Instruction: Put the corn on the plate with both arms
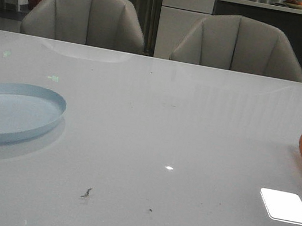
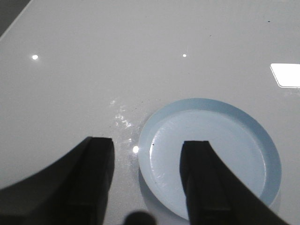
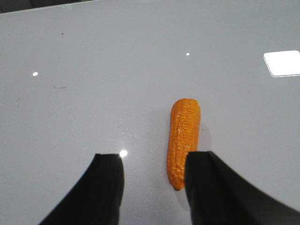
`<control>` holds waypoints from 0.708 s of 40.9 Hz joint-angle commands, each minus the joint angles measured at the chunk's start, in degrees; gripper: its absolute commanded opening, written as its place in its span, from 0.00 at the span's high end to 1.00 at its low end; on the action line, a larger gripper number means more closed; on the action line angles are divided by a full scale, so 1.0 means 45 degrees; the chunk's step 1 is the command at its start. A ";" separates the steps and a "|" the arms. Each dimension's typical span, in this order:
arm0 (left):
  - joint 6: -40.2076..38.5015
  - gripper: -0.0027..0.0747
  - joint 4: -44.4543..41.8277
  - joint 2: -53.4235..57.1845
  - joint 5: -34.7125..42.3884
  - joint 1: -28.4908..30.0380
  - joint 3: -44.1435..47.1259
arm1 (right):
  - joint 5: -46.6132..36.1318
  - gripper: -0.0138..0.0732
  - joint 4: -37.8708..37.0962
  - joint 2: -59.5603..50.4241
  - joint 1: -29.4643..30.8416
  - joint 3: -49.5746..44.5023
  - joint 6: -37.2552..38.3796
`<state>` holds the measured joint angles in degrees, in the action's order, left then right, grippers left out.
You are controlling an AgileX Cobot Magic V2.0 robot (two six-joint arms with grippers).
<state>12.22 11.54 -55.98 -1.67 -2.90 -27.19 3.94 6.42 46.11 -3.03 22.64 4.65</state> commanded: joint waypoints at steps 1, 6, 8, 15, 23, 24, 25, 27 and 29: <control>-0.0107 0.45 0.0682 -0.0255 0.0372 -0.0086 -0.1041 | -0.1035 0.35 -0.0113 -0.0032 -0.0008 0.0469 -0.0086; -0.0107 0.45 0.1366 -0.1330 -0.0798 -0.0086 -0.2346 | -0.1022 0.35 -0.0113 -0.0032 -0.0008 0.0469 -0.0086; -0.0107 0.45 0.1448 -0.1823 -0.1390 -0.0086 -0.2917 | -0.1008 0.35 -0.0113 -0.0032 -0.0008 0.0469 -0.0086; -0.0644 0.45 0.1499 -0.3759 -0.2587 0.0253 -0.4728 | -0.0972 0.35 -0.0113 -0.0032 -0.0008 0.0469 -0.0086; -0.1505 0.45 0.1531 -0.5899 -0.2915 0.1507 -0.5992 | -0.0972 0.35 -0.0113 -0.0032 -0.0008 0.0469 -0.0086; -0.1505 0.45 0.1531 -0.6118 -0.3031 0.1593 -0.6156 | -0.0972 0.35 -0.0113 -0.0032 -0.0008 0.0469 -0.0086; -0.1505 0.45 0.1531 -0.6405 -0.3203 0.1699 -0.6271 | -0.0972 0.35 -0.0113 -0.0032 -0.0008 0.0469 -0.0086; -0.1505 0.45 0.1531 -0.6900 -0.3554 0.1760 -0.6592 | -0.0972 0.35 -0.0113 -0.0032 -0.0008 0.0469 -0.0086; -0.1462 0.45 0.1531 -0.7391 -0.3889 0.1779 -0.6859 | -0.0972 0.35 -0.0113 -0.0032 -0.0008 0.0469 -0.0086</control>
<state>6.22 17.57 -88.16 -19.54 4.84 -54.49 3.94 6.42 46.11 -3.03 22.64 4.65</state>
